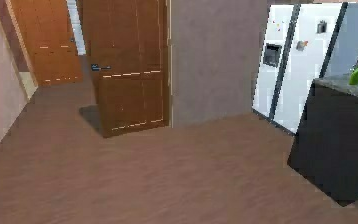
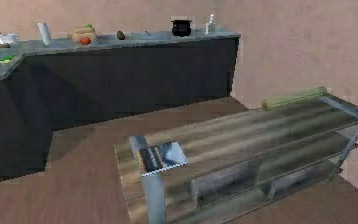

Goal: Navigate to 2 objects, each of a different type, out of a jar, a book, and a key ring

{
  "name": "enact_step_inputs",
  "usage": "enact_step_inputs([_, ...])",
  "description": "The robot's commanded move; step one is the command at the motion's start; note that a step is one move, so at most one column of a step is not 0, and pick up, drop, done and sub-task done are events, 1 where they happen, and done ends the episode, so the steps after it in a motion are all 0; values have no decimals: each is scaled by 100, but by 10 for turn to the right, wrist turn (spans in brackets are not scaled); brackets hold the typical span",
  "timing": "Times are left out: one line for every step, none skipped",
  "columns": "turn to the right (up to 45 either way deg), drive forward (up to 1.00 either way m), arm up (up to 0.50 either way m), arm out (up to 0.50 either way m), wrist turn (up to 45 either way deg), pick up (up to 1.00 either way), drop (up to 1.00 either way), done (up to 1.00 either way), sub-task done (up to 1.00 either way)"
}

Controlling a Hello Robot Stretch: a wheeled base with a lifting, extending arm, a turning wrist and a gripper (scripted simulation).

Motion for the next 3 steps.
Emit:
enact_step_inputs([-210,0,0,0,0,0,0,0,0])
enact_step_inputs([0,25,0,0,0,0,0,0,0])
enact_step_inputs([420,0,0,0,0,0,0,0,0])
